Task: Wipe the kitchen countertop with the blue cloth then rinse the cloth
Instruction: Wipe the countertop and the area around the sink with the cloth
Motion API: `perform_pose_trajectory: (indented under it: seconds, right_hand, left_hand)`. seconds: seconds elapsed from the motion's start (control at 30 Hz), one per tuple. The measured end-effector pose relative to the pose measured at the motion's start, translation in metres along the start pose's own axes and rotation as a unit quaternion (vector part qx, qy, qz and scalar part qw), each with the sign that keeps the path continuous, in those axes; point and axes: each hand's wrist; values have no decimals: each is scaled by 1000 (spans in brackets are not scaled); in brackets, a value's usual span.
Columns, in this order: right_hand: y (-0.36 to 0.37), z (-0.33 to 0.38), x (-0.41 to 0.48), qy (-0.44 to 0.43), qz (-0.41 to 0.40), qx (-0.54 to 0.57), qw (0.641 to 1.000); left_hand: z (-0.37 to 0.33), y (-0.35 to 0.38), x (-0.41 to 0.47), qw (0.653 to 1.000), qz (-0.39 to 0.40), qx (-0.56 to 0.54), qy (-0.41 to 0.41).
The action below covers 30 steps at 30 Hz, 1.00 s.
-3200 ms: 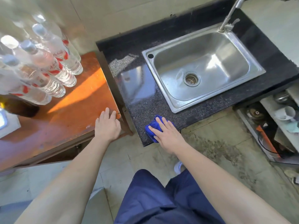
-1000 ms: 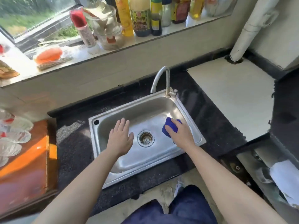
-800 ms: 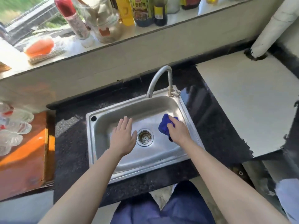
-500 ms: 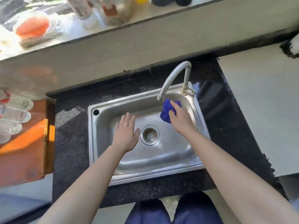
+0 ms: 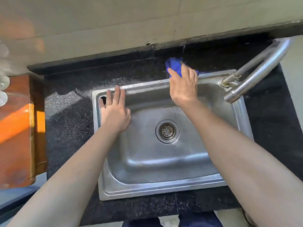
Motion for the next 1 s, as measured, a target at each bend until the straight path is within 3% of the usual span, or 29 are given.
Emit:
perform_pose_trajectory:
  seconds: [0.2, 0.37, 0.5, 0.6, 0.7, 0.77, 0.87, 1.0]
  right_hand:
    - [27, 76, -3, -99, 8, 48, 994]
    - [3, 31, -2, -185, 49, 38, 981]
    - [-25, -46, -4, -62, -27, -15, 998]
    - [-22, -53, -5, 19, -42, -42, 998]
    - [-8, -22, -2, 24, -55, -33, 998]
    - [6, 13, -5, -27, -52, -25, 998]
    - [35, 82, -12, -105, -78, 2, 991]
    - [57, 168, -13, -164, 11, 33, 986]
  left_hand:
    - [20, 0, 1, 999, 2, 24, 28]
    - [21, -2, 2, 999, 9, 29, 25]
    - [22, -4, 4, 999, 11, 28, 31]
    - [28, -2, 4, 998, 8, 41, 42]
    - [32, -1, 7, 998, -1, 38, 58]
    - [37, 0, 1, 998, -18, 2, 54]
    - [65, 4, -22, 995, -60, -70, -26]
    - [108, 13, -56, 996, -47, -46, -55]
Point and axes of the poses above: each hand's wrist, its own x-axis towards the middle knuckle, its own y-axis out of the palm, z = x × y, and after that the axes turned 4 degrees about -y, right-handed
